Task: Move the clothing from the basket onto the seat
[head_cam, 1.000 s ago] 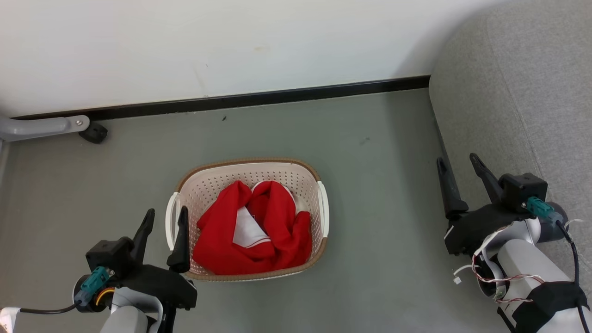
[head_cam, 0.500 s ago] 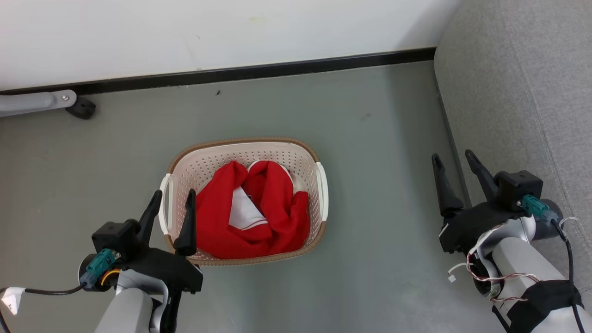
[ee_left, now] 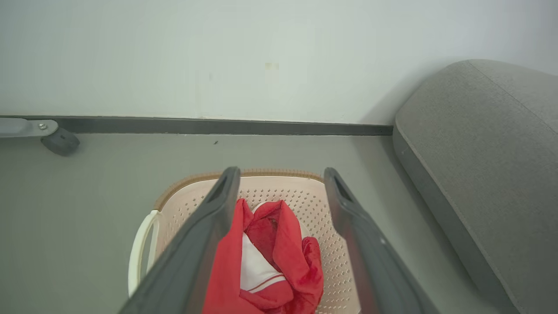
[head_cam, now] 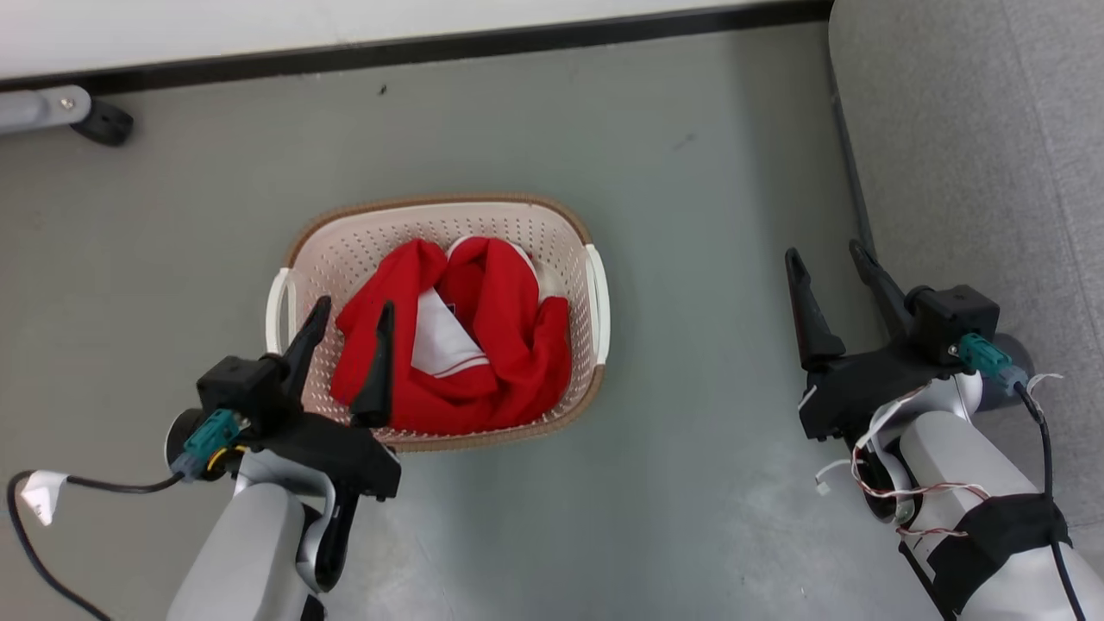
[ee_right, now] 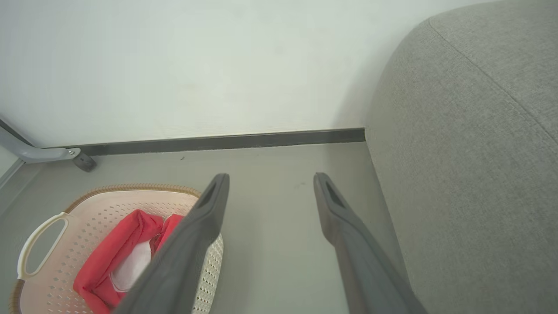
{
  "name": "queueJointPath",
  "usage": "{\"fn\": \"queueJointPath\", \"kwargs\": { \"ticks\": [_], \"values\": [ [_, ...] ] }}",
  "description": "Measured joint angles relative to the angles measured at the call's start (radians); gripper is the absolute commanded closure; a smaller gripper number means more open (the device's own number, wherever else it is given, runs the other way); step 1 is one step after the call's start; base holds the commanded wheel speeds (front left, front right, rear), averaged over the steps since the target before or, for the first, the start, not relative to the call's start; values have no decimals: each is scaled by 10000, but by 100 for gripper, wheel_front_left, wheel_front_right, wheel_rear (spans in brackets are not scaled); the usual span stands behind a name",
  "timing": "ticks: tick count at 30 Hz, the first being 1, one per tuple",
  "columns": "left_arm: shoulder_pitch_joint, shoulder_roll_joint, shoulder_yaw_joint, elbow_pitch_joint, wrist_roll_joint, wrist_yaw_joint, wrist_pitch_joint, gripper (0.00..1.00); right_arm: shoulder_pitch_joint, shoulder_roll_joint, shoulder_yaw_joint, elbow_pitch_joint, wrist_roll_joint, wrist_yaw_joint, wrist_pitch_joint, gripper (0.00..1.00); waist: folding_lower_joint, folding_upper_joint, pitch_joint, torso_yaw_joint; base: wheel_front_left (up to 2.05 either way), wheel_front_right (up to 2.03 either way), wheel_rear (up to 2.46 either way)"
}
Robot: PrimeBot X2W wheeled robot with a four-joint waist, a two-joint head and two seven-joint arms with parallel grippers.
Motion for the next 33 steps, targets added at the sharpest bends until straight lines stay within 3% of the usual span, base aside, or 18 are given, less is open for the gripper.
{"fn": "queueJointPath", "kwargs": {
  "ticks": [33],
  "values": [
    [-2509,105,-1108,1547,410,-77,19,0,-1152,339,-178,-395,-192,-4,-2,0,-1,-1,2753,-497,0,0,0]
  ]
}}
